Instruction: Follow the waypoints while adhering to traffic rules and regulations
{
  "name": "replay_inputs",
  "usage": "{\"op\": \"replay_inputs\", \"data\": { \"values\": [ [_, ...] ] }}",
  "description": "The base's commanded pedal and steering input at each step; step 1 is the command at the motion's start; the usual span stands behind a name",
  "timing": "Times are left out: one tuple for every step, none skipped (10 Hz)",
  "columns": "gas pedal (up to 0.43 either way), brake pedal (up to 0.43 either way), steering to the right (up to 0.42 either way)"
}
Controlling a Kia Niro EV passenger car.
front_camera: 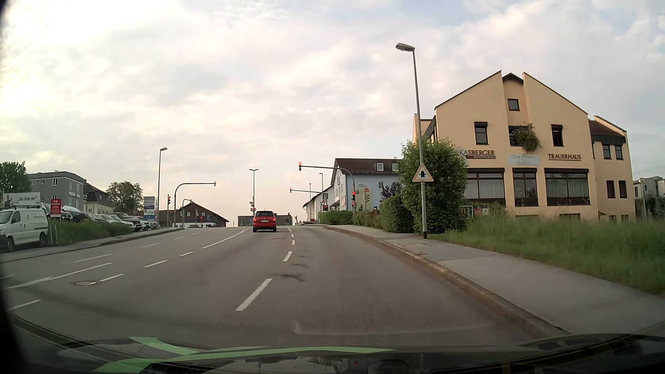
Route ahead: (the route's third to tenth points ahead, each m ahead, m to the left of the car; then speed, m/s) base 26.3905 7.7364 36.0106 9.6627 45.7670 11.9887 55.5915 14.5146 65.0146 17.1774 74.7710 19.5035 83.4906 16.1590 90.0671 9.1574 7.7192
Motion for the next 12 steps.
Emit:
{"op": "replay_inputs", "data": {
  "values": [
    [0.028,0.000,-0.023],
    [0.028,0.000,-0.023],
    [0.028,0.000,-0.023],
    [0.028,0.000,-0.022],
    [0.028,0.000,-0.023],
    [0.028,0.000,-0.023],
    [0.028,0.000,-0.023],
    [0.028,0.000,-0.023],
    [0.028,0.000,-0.023],
    [0.028,0.000,-0.023],
    [0.028,0.000,-0.024],
    [0.039,0.000,-0.026]
  ]
}}
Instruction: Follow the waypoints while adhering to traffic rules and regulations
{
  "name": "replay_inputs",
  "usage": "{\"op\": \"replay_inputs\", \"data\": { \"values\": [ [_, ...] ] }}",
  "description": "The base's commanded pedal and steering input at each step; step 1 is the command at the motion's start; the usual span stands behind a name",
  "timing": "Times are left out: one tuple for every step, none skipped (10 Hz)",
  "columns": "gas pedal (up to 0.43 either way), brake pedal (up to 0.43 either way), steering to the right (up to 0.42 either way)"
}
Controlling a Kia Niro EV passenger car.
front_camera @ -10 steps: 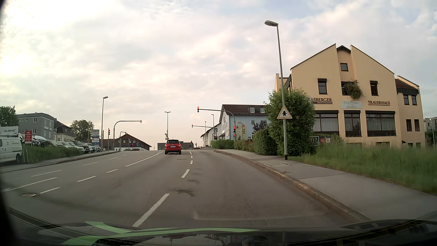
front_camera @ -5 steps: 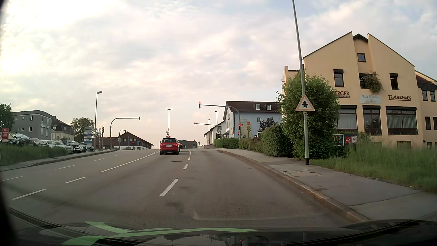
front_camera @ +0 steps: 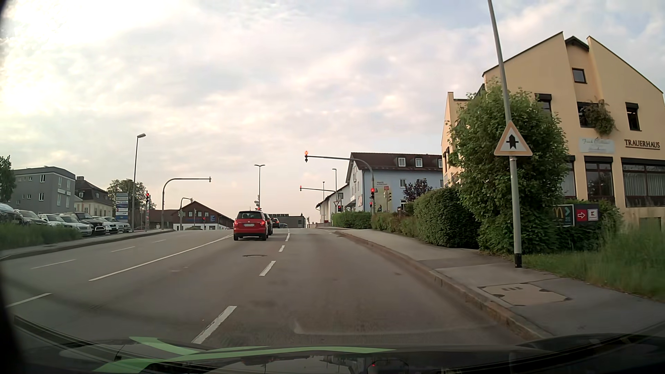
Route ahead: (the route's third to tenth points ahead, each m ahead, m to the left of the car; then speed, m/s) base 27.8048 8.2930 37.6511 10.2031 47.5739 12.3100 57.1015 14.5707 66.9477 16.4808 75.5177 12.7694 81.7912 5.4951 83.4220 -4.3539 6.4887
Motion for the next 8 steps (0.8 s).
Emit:
{"op": "replay_inputs", "data": {
  "values": [
    [0.047,0.000,-0.028],
    [0.059,0.000,-0.028],
    [0.079,0.000,-0.028],
    [0.087,0.000,-0.029],
    [0.087,0.000,-0.030],
    [0.087,0.000,-0.031],
    [0.087,0.000,-0.032],
    [0.087,0.000,-0.032]
  ]
}}
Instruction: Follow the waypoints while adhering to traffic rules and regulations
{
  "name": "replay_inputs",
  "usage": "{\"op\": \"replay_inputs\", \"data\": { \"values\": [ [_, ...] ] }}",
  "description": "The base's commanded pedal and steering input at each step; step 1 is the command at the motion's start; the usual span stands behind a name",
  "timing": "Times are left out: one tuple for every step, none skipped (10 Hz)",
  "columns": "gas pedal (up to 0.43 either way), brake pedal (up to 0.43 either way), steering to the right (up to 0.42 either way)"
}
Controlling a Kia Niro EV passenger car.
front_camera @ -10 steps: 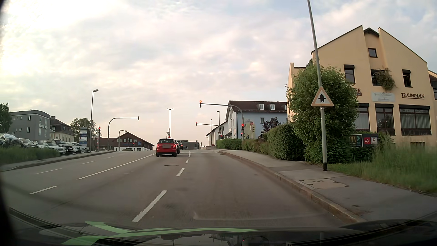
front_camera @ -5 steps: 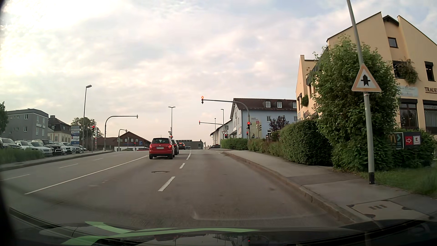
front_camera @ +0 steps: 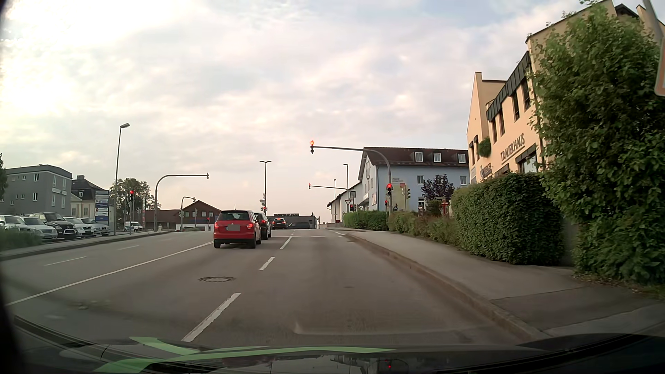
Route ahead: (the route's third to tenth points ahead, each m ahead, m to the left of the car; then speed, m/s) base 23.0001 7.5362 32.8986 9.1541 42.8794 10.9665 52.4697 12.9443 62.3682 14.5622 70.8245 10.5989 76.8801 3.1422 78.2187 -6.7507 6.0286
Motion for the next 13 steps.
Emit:
{"op": "replay_inputs", "data": {
  "values": [
    [0.087,0.000,-0.032],
    [0.087,0.000,-0.031],
    [0.087,0.000,-0.032],
    [0.087,0.000,-0.032],
    [0.087,0.000,-0.033],
    [0.079,0.000,-0.035],
    [0.079,0.000,-0.037],
    [0.067,0.000,-0.039],
    [0.047,0.000,-0.041],
    [0.008,0.000,-0.042],
    [0.000,0.000,-0.043],
    [0.000,0.000,-0.043],
    [0.000,0.000,-0.043]
  ]
}}
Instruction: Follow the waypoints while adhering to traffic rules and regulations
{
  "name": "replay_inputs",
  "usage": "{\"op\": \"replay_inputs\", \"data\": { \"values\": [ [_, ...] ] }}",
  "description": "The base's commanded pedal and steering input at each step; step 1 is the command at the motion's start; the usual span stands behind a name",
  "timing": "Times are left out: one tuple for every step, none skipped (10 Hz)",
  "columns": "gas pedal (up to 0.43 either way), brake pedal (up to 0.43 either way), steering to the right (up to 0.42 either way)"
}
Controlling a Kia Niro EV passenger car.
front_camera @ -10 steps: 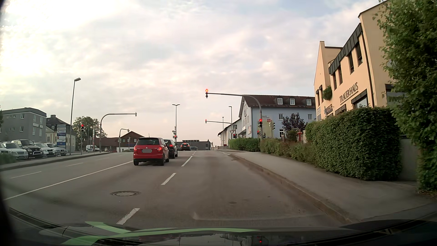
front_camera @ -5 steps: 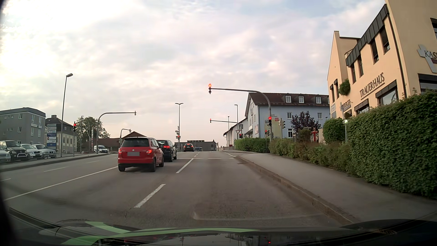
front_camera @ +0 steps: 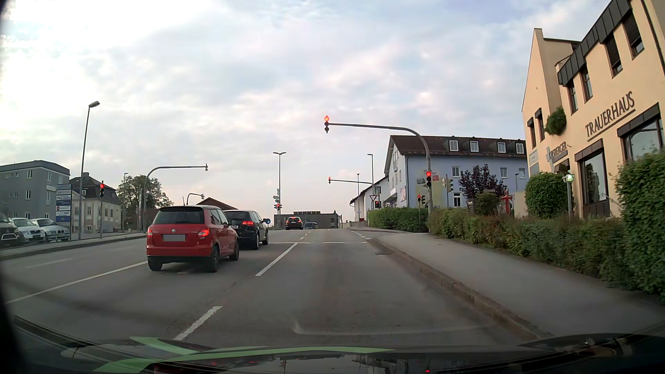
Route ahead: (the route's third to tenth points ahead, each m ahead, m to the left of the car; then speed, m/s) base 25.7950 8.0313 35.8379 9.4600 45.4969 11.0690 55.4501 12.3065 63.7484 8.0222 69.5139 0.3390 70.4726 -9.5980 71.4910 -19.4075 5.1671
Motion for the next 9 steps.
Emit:
{"op": "replay_inputs", "data": {
  "values": [
    [0.000,0.000,-0.043],
    [0.000,0.000,-0.043],
    [0.000,0.000,-0.042],
    [0.000,0.000,-0.041],
    [0.000,0.000,-0.040],
    [0.000,0.000,-0.037],
    [0.000,0.000,-0.035],
    [0.000,0.000,-0.033],
    [0.000,0.000,-0.033]
  ]
}}
